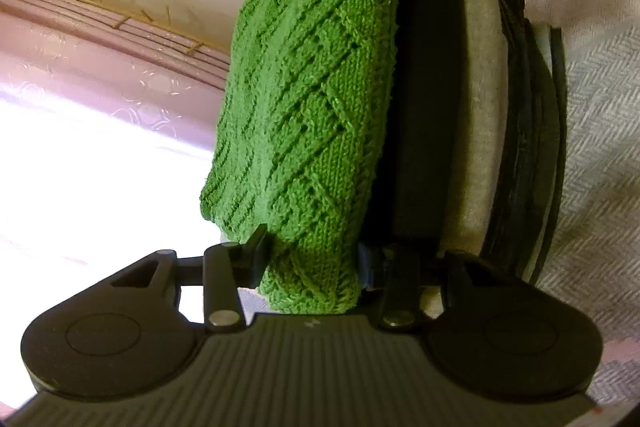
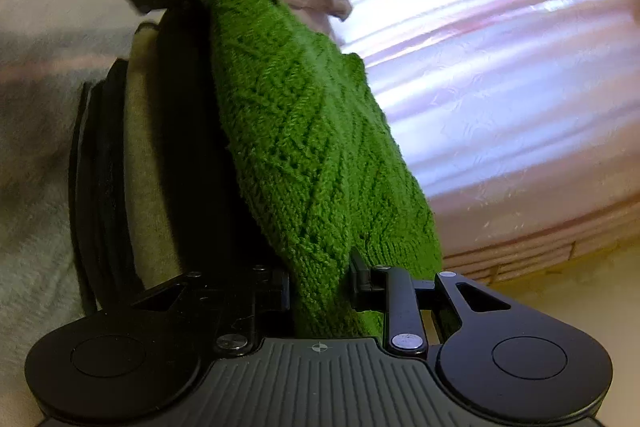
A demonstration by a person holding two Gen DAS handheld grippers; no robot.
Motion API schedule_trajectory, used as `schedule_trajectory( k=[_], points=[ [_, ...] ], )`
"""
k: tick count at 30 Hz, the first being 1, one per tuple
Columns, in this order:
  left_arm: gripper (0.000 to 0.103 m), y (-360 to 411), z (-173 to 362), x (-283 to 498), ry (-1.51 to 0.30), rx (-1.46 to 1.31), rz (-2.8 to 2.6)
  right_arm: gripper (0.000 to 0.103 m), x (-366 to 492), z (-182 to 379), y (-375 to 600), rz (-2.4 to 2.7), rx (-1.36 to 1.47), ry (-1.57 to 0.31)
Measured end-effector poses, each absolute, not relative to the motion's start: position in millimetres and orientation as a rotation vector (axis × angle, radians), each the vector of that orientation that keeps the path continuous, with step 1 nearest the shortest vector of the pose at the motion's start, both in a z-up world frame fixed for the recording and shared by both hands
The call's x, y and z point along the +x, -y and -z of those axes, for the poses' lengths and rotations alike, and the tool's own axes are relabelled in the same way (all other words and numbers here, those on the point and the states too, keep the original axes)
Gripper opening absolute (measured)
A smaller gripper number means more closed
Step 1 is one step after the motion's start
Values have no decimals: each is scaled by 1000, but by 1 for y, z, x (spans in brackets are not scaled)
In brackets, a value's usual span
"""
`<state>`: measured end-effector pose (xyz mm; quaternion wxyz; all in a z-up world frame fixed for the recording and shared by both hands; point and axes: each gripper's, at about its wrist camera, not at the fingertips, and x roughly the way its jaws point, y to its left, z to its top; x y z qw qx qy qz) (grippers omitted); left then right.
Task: Fold clothes
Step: 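Lower the vest onto the stack of folded clothes with both grippers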
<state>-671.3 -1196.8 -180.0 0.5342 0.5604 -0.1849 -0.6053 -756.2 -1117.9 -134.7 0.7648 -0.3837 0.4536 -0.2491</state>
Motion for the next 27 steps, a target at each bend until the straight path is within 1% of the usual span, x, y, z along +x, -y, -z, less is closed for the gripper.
schedule_trajectory(
  k=[3, 7, 10, 12, 15, 18, 21, 23, 25, 27],
  points=[
    [37, 1192, 185, -668, 442, 1331, 1436, 23, -760, 149, 1116, 512, -909, -994],
    [37, 1184, 180, -678, 412, 1288, 1427, 23, -762, 128, 1117, 544, -817, -953],
    [37, 1183, 191, -675, 403, 1287, 1430, 24, -762, 160, 1111, 525, -884, -953],
    [37, 1185, 197, -674, 417, 1295, 1420, 24, -758, 159, 1116, 538, -881, -949],
    [31, 1187, 188, -677, 392, 1256, 1415, 23, -759, 143, 1116, 541, -849, -952],
    [30, 1176, 179, -685, 386, 1247, 1429, 23, -773, 144, 1108, 523, -852, -943],
    [30, 1168, 191, -692, 388, 1241, 1446, 23, -771, 170, 1108, 504, -882, -963],
    [30, 1172, 199, -692, 392, 1237, 1433, 23, -768, 170, 1109, 528, -898, -956],
    [31, 1176, 197, -687, 378, 1222, 1421, 24, -760, 165, 1111, 541, -901, -963],
    [34, 1181, 197, -686, 373, 1226, 1422, 25, -753, 167, 1112, 544, -933, -971]
  ],
)
